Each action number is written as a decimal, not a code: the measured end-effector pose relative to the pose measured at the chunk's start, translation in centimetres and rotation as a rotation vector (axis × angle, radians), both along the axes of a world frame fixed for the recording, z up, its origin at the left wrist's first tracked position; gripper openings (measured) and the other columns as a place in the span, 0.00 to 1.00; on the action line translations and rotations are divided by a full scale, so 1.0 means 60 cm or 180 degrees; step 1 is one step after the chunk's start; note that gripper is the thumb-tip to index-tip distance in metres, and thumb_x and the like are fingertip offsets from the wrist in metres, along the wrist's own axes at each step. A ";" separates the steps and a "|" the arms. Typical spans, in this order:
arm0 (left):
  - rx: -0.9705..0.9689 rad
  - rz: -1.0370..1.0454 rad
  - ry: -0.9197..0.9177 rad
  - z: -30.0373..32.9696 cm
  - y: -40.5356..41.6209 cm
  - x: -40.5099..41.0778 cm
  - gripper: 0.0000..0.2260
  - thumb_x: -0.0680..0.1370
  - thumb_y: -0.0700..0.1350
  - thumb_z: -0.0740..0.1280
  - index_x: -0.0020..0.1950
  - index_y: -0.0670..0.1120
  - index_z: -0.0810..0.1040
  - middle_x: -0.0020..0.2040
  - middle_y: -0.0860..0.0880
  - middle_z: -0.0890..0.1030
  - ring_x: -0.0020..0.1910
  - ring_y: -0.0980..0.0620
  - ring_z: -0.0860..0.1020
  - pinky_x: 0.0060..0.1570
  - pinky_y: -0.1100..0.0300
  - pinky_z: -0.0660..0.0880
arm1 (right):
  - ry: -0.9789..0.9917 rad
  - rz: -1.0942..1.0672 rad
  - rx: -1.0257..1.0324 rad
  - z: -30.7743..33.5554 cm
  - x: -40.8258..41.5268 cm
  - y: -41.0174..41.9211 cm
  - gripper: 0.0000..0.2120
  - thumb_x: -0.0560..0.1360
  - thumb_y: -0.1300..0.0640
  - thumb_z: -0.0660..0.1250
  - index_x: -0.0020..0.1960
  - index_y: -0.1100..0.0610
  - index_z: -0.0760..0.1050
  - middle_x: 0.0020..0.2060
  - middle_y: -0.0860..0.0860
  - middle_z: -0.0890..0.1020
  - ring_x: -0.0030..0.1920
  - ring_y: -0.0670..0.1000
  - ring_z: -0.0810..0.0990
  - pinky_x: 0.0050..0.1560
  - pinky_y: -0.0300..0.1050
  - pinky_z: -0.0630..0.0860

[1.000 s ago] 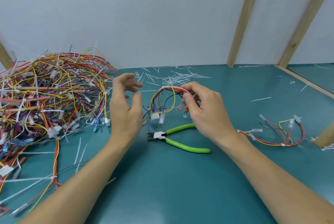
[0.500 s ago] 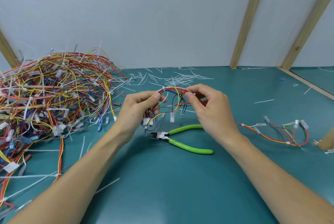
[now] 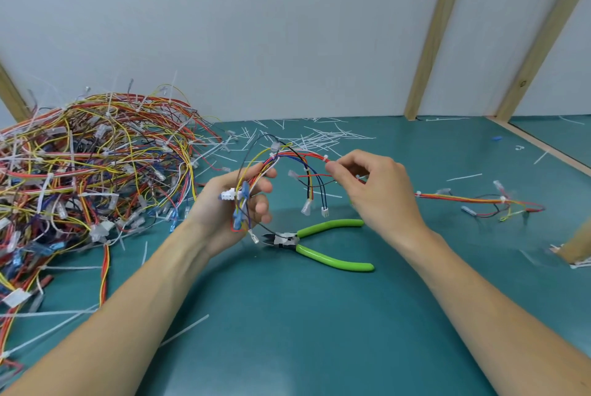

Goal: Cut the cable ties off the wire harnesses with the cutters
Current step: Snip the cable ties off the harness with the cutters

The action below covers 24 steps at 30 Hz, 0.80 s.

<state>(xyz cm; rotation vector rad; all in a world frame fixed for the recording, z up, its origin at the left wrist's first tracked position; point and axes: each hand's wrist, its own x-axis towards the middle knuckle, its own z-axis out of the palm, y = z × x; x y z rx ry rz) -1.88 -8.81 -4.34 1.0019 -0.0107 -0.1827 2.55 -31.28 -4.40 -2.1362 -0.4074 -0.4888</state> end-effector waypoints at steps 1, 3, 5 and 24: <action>-0.0119 0.0012 0.0059 0.000 0.002 0.001 0.13 0.77 0.44 0.61 0.40 0.44 0.83 0.28 0.53 0.77 0.19 0.54 0.73 0.23 0.62 0.72 | 0.0004 0.0028 -0.0049 -0.001 0.001 0.000 0.12 0.79 0.43 0.70 0.42 0.49 0.82 0.34 0.45 0.83 0.39 0.48 0.80 0.43 0.52 0.78; -0.0267 0.0032 0.0149 0.000 0.005 0.002 0.10 0.76 0.44 0.61 0.42 0.43 0.81 0.27 0.53 0.76 0.19 0.55 0.72 0.23 0.63 0.72 | 0.0004 0.0052 -0.0161 -0.003 0.003 0.000 0.11 0.80 0.45 0.68 0.43 0.49 0.82 0.35 0.45 0.83 0.39 0.50 0.80 0.44 0.53 0.78; -0.0398 0.0027 0.0236 -0.001 0.006 0.003 0.08 0.73 0.43 0.63 0.42 0.43 0.82 0.27 0.54 0.77 0.19 0.57 0.72 0.23 0.64 0.73 | -0.0021 0.0035 -0.0281 -0.005 0.004 -0.001 0.10 0.81 0.47 0.67 0.44 0.48 0.81 0.36 0.44 0.84 0.41 0.49 0.81 0.46 0.52 0.78; 0.0876 0.0147 0.0030 0.003 -0.005 0.004 0.11 0.84 0.45 0.57 0.49 0.45 0.77 0.32 0.50 0.77 0.27 0.53 0.73 0.37 0.57 0.78 | -0.0469 -0.0065 -0.0233 -0.001 0.005 -0.012 0.06 0.79 0.56 0.70 0.52 0.48 0.85 0.45 0.42 0.86 0.48 0.45 0.83 0.53 0.51 0.80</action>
